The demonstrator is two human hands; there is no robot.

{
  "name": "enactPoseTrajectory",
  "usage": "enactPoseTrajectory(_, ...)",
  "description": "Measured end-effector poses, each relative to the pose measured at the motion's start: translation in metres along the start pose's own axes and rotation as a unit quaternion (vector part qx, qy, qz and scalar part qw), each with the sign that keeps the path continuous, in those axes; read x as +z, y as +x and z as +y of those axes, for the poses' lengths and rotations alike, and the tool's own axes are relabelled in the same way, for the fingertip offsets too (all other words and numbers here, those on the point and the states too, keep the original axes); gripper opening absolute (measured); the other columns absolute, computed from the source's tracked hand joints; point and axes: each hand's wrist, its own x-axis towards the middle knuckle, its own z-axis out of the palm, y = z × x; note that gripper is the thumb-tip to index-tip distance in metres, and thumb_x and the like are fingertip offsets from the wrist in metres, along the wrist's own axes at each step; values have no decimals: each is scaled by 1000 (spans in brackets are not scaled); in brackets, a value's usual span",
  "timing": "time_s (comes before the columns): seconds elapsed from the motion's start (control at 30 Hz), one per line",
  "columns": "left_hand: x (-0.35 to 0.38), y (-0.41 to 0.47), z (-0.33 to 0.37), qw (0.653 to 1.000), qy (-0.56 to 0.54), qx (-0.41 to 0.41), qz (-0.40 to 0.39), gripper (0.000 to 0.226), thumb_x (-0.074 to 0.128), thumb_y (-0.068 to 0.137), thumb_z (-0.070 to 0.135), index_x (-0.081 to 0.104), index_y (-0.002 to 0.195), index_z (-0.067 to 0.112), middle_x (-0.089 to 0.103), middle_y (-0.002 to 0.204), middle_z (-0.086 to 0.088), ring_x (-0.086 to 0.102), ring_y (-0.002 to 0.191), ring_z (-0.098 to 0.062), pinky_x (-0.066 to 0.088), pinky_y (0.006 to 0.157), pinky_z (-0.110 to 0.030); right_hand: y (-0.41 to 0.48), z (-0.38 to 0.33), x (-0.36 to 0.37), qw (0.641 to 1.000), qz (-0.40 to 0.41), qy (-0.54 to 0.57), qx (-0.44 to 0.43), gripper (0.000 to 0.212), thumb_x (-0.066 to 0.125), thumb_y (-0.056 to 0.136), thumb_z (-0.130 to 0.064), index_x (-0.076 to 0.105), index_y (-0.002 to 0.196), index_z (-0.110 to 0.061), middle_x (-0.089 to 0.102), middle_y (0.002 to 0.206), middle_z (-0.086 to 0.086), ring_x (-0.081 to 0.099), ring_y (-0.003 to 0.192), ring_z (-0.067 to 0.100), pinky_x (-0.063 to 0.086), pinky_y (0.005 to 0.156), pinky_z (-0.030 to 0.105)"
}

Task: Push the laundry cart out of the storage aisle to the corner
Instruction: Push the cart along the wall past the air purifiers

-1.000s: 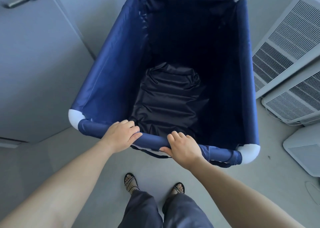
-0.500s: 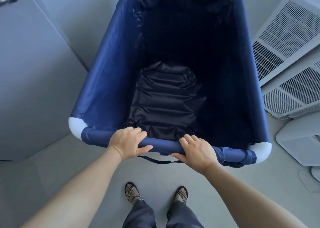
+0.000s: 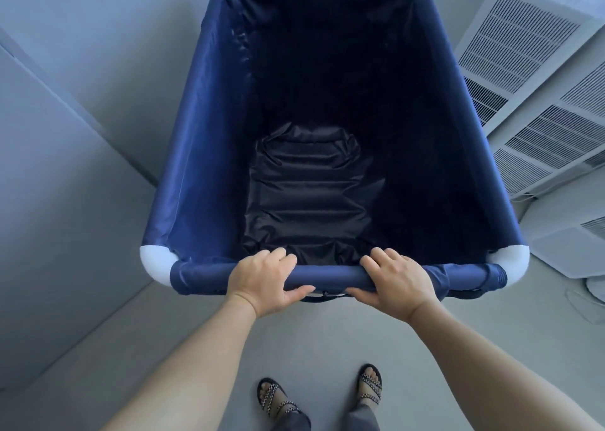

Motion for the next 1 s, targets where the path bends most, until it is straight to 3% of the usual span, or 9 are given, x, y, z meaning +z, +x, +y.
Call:
enactPoseTrajectory(0.33, 3, 45, -29, 999, 7, 28, 19, 46, 68, 60, 64, 53, 62, 21, 48, 56, 8, 47, 46, -15, 22, 38, -21, 39, 13, 12, 999, 27, -13, 33, 48, 68, 64, -57, 55, 68, -11, 49, 62, 4, 45, 50, 23, 31, 40, 28)
enactPoseTrajectory(0.63, 2, 107, -59, 999, 1, 39, 0, 47, 67, 62, 64, 50, 62, 19, 47, 57, 7, 45, 47, -16, 20, 38, -22, 92, 39, 22, 998, 37, -14, 53, 48, 67, 64, -58, 58, 70, -11, 49, 63, 4, 46, 50, 22, 32, 40, 28)
enactPoseTrajectory(0.83, -3, 157, -78, 999, 10, 49, -18, 48, 69, 61, 62, 50, 62, 18, 47, 57, 6, 45, 46, -17, 2, 42, -15, 133, 60, 26, 996, 44, -5, 73, 47, 68, 63, -58, 60, 70, -12, 50, 63, 2, 47, 52, 21, 32, 41, 27)
enactPoseTrajectory(1.0, -2, 196, -92, 998, 22, 52, -27, 47, 73, 60, 61, 53, 63, 18, 49, 58, 5, 47, 47, -18, 19, 40, -20, 165, 79, 31, 996, 40, 1, 77, 48, 68, 64, -60, 61, 71, -13, 51, 64, 1, 48, 53, 20, 36, 41, 26)
